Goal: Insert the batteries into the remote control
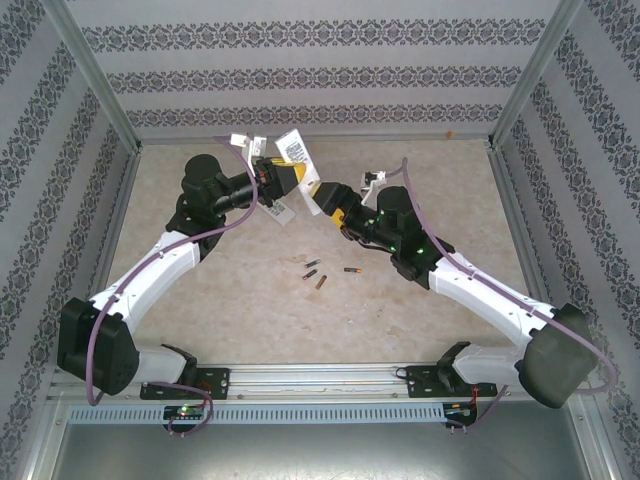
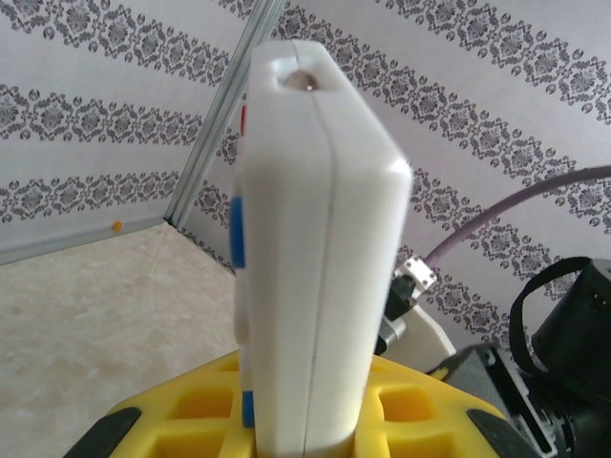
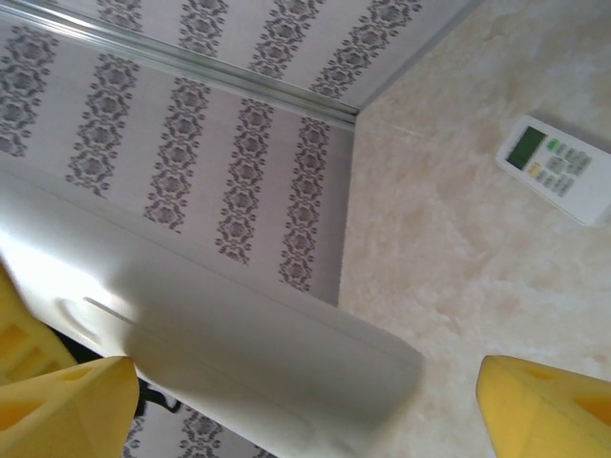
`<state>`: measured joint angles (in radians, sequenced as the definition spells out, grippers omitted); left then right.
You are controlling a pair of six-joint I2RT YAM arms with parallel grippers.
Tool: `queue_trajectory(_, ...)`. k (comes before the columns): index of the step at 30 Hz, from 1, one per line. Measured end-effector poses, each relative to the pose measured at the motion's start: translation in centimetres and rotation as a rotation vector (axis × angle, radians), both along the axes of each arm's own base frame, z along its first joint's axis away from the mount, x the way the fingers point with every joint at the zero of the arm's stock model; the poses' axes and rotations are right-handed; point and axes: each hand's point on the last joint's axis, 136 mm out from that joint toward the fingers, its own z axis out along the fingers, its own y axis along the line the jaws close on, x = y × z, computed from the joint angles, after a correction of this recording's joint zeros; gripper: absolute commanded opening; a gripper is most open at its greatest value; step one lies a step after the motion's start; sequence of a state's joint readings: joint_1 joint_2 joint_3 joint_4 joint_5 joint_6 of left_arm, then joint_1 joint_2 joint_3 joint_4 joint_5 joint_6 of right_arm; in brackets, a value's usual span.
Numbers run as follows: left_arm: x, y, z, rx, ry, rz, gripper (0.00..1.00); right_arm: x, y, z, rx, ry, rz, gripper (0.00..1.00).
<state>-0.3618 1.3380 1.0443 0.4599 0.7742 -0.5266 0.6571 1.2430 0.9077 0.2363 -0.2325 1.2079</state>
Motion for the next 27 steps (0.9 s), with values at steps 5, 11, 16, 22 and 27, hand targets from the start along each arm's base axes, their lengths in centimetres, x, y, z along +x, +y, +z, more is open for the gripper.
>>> queue_trajectory(5,-0.2,-0.3,-0.3,0.011,-0.007,-0.007,0.00,0.5,0.3,0.9,0.020,-0.023,-0.004,0.88)
queue_trajectory(11,-0.1,-0.3,-0.3,0.012,-0.014,0.003,0.00,0.8,0.2,0.6,0.033,-0.002,-0.026,0.81)
queue_trajectory(16,-0.1,-0.4,-0.6,0.017,-0.013,0.005,0.00,0.8,-0.2,0.1,0.032,0.036,-0.057,0.80)
queue_trajectory(22,-0.2,-0.6,-1.7,0.101,-0.054,0.008,0.00,0.7,-0.2,-1.1,-0.035,0.141,-0.065,0.82)
queue_trajectory(27,-0.4,-1.3,-3.3,0.230,-0.118,0.018,0.00,0.5,-0.5,-2.9,-0.099,0.246,-0.081,0.82)
